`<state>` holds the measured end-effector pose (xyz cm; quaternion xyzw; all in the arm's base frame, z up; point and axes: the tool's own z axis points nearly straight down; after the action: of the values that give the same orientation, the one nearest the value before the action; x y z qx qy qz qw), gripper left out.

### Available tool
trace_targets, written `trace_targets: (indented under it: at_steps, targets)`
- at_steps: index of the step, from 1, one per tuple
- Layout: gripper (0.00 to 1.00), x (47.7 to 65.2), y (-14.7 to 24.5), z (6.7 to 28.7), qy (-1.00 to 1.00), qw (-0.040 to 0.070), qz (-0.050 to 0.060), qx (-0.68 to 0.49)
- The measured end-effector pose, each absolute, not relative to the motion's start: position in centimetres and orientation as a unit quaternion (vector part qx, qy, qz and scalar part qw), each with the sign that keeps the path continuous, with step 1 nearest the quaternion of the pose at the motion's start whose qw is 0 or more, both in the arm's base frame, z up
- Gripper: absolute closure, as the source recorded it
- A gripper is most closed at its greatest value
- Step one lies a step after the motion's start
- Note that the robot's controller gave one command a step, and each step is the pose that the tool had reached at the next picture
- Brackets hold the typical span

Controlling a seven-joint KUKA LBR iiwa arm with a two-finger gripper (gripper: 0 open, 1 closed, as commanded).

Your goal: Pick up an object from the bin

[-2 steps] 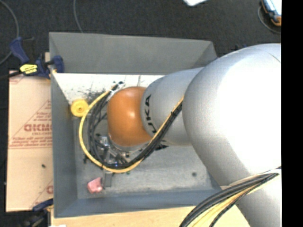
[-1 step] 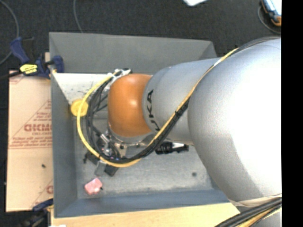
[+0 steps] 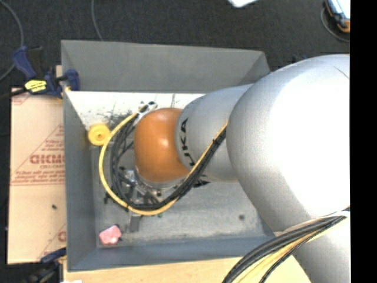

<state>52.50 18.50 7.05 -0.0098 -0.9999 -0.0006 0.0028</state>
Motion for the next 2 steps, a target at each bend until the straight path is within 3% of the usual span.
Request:
trace_targets:
  at_steps: [1,2]
  targets:
    - [0.00,51.2,17.3,7.0,-0.962,-0.001,-0.002,-0.272]
    - [1.00,51.2,15.1,7.0,-0.994,0.005,0.001,-0.106]
